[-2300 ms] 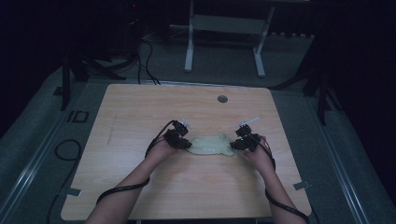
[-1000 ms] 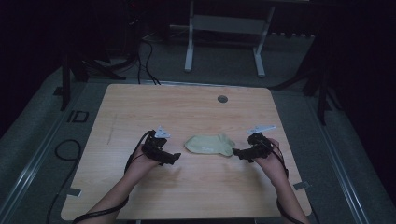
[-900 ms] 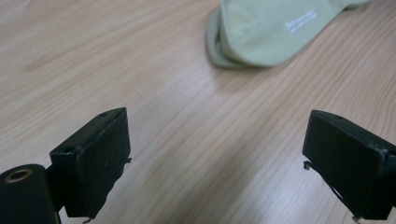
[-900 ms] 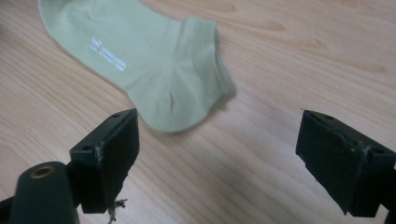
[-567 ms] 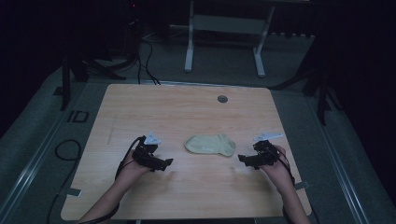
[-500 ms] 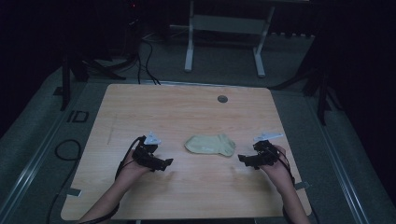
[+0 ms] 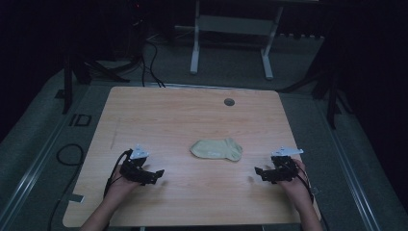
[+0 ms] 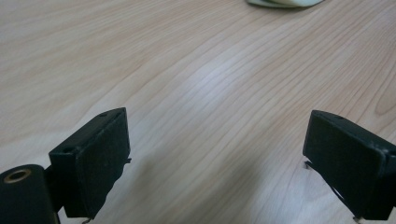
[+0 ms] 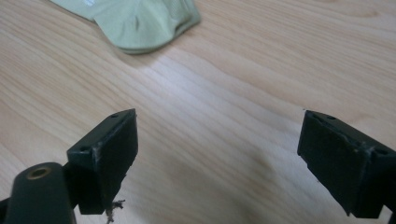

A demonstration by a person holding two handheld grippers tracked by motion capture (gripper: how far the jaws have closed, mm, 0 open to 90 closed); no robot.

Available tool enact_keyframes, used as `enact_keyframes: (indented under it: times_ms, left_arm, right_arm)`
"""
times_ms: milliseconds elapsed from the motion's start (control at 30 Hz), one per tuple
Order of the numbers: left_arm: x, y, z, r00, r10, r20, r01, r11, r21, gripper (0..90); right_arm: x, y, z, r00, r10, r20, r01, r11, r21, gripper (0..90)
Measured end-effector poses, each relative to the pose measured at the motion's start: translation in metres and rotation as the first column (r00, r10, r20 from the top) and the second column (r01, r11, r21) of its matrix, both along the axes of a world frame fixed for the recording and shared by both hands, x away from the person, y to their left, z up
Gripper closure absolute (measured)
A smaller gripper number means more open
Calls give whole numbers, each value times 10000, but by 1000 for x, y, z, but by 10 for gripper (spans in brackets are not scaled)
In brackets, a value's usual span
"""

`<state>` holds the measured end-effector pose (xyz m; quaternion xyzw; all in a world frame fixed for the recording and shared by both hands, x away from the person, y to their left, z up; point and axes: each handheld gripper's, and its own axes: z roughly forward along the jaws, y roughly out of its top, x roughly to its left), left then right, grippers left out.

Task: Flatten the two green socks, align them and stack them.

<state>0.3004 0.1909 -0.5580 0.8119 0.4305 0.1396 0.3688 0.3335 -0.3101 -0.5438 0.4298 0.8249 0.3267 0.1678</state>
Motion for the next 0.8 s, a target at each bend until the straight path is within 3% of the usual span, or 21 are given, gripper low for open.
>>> enact_keyframes:
  times_ms: [333, 467, 633, 800]
  left_arm:
    - [-14, 18, -2, 9991, 390, 135, -393, 9990, 230, 67]
    - [-16, 23, -3, 9985, 523, 184, -524, 9986, 54, 67]
    - [-25, 32, -7, 9958, 852, 330, -867, 9951, 475, 63]
    - [-30, 42, -7, 9916, 1221, 436, -1231, 9922, 208, 40]
  right_arm:
    - [-18, -21, -3, 9975, -661, 235, 660, 9978, 46, 107]
    - [-23, -26, -5, 9954, -921, 253, 920, 9957, 71, 107]
    - [-31, -31, -13, 9913, -1277, 304, 1282, 9916, -150, 106]
    - [-37, -34, -15, 9854, -1612, 549, 1620, 9867, -103, 106]
